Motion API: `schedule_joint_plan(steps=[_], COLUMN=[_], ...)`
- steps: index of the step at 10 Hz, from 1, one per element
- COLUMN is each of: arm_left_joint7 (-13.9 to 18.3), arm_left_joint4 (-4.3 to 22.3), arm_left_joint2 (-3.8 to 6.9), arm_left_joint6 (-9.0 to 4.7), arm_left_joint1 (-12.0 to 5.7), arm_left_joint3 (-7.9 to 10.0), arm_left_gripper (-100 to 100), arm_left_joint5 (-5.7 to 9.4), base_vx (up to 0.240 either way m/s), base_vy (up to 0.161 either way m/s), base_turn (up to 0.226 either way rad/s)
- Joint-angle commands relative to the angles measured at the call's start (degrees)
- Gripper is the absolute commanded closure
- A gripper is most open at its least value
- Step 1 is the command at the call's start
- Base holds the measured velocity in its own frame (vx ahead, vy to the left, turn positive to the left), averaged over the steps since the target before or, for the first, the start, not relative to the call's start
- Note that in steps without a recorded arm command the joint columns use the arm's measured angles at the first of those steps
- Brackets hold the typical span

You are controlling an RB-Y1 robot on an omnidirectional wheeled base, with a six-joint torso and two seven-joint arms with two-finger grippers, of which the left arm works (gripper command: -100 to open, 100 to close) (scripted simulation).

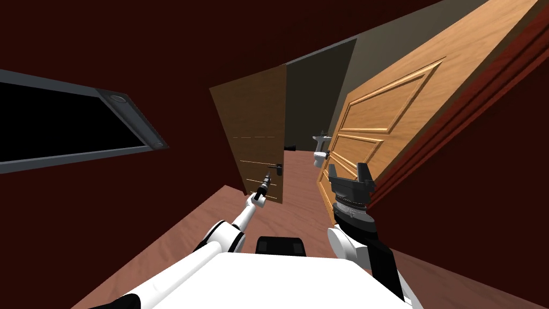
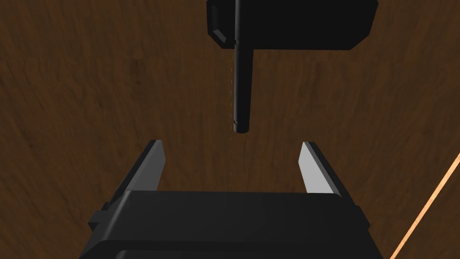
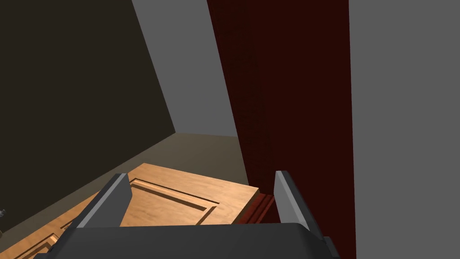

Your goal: Push the door open

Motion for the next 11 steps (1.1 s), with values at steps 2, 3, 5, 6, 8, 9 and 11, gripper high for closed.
schedule_joint_plan(steps=[2,3,5,6,8,9,11], arm_left_joint7=[-0.2,-0.2,-0.3,-0.4,-0.5,-0.5,-0.5], arm_left_joint4=[-0.1,0.0,0.2,0.2,0.4,0.4,0.5], arm_left_joint2=[0.42,0.52,0.53,0.45,0.16,-0.09,0.06], arm_left_joint6=[0.03,0.00,-0.05,-0.07,-0.12,-0.14,-0.15], arm_left_joint1=[0.07,0.05,0.01,-0.01,-0.05,-0.06,-0.09], arm_left_joint3=[0.27,0.41,0.69,0.82,1.05,1.18,1.10], arm_left_gripper=[-100,-100,-100,-100,-100,-100,100], arm_left_joint5=[0.07,0.11,0.19,0.23,0.30,0.33,0.31], base_vx=[0.179,0.227,0.204,0.193,0.188,0.200,0.038], base_vy=[-0.045,-0.072,-0.051,-0.039,-0.053,-0.049,-0.010], base_turn=[-0.023,-0.027,-0.026,-0.026,-0.023,-0.018,0.002])
